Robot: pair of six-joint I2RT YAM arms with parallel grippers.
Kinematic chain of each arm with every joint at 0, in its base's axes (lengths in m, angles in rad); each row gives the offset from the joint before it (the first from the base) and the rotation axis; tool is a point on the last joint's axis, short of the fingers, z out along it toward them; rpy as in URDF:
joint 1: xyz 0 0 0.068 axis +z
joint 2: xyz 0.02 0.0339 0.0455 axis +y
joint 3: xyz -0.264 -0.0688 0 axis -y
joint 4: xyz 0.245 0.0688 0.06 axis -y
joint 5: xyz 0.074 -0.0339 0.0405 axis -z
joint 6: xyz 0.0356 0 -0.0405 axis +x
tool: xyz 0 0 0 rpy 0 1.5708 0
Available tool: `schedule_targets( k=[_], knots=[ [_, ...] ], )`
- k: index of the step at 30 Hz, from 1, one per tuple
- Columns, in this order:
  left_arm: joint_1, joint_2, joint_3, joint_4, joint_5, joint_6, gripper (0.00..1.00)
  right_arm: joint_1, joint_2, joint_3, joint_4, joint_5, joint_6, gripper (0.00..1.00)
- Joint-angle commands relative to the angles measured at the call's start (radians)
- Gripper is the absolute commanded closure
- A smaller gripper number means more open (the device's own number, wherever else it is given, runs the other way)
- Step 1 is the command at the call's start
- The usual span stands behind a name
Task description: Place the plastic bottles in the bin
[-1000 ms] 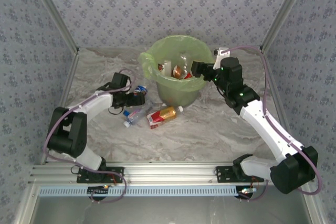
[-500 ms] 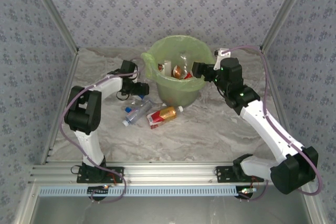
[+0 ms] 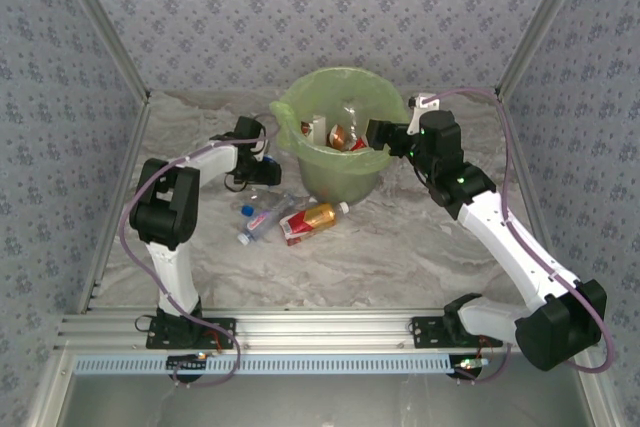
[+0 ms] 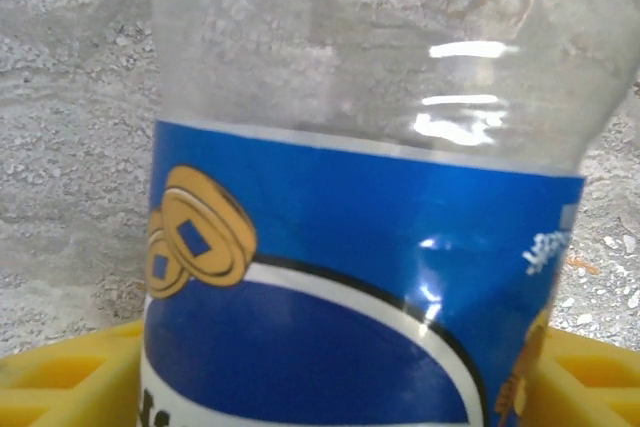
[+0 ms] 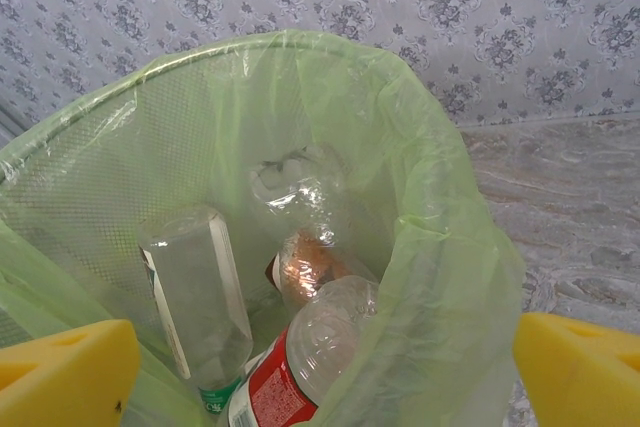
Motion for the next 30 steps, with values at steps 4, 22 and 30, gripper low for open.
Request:
schedule_targets(
  k=[4,22,30],
  knots=[
    [-0.007,0.018,0.005,0.009,-0.035,-0.006,0.32,-0.002,-0.026,0.014,-0.019,0.027,-0.005,0.02],
    [-0.003,-0.232,-0.128,0.115,-0.076,-0.101,0.48,-0.006,-0.041,0.010,-0.031,0.040,-0.007,0.02],
    [-0.009,-0.381,-0.218,0.114,-0.067,-0.259,0.49,-0.009,-0.040,0.004,-0.027,0.043,-0.012,0.02]
  ],
)
